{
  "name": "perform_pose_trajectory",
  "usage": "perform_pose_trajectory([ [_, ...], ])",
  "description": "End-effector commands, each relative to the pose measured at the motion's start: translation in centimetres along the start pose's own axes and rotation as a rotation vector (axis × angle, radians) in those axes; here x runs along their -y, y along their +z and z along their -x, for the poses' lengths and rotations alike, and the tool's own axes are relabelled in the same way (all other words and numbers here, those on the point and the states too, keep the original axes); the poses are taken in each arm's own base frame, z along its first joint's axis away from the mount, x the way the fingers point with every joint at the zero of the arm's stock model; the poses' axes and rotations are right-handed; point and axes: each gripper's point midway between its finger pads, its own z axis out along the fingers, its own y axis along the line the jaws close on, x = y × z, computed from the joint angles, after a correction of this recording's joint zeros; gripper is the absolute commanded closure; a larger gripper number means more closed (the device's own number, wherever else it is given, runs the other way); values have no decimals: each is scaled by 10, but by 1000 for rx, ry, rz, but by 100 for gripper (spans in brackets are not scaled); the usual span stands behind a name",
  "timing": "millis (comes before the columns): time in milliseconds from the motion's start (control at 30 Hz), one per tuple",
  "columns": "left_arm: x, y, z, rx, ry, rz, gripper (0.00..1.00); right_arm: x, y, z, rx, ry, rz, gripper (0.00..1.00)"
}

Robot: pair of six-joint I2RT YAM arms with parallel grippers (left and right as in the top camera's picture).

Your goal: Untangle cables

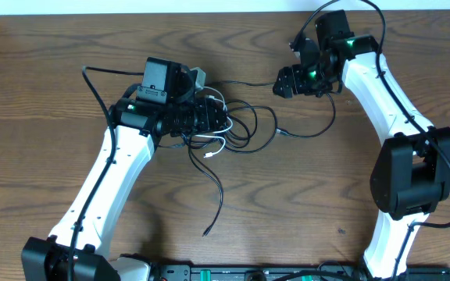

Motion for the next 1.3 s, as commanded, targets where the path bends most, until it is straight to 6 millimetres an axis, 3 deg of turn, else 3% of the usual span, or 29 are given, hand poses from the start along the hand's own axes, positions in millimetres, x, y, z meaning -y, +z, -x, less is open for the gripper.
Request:
perform_pose_trajectory([
  [0,-15,-1,12,54,19,100,47,0,-1,-3,-11,-23,-6,19],
  [267,-23,8,24,83,25,129,43,16,-3,-4,-12,26,-71,12],
  [400,-30,28,23,44,-11,127,42,40,-9,-3,4,140,-156,7],
  [667,-30,82,14,-47,-6,79,42,70,-22,-7,2,205,-182,2],
  [900,-33,109,7,-77,-13,88,42,73,-23,-10,-13,158,-183,1],
  [1267,-35,119,4,-92,-9,93,42,71,-22,-10,-13,152,-183,1],
])
